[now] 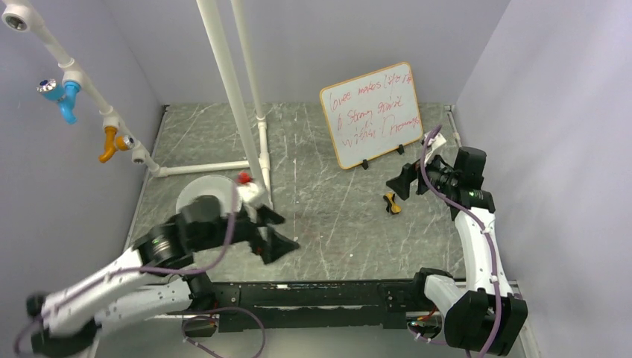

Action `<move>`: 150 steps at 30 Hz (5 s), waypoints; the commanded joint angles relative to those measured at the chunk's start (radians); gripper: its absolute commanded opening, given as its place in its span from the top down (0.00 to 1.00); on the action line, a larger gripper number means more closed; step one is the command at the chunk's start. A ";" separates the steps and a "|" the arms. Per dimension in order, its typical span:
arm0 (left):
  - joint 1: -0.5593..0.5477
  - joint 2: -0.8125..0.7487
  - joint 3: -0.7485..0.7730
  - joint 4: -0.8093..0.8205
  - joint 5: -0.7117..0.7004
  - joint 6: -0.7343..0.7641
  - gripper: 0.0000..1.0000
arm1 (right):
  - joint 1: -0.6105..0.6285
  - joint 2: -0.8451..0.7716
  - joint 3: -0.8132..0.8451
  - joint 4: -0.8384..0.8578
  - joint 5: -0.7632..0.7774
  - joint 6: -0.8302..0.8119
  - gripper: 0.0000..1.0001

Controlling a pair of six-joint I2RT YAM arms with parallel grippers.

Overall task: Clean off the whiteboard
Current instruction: Pick up the whiteboard from the center of the board, then pick up the whiteboard eraser from the center of the board.

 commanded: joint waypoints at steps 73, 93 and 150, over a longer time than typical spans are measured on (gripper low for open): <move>0.191 1.368 0.770 1.034 0.047 0.061 1.00 | -0.027 0.007 0.058 -0.106 -0.142 -0.174 0.00; 0.009 0.772 0.264 0.963 -0.110 0.100 1.00 | -0.026 -0.031 0.312 -0.894 -0.313 -0.840 0.01; -0.194 0.373 -0.224 1.193 -0.703 0.112 1.00 | 0.057 0.264 0.120 -0.365 -0.042 -0.305 0.15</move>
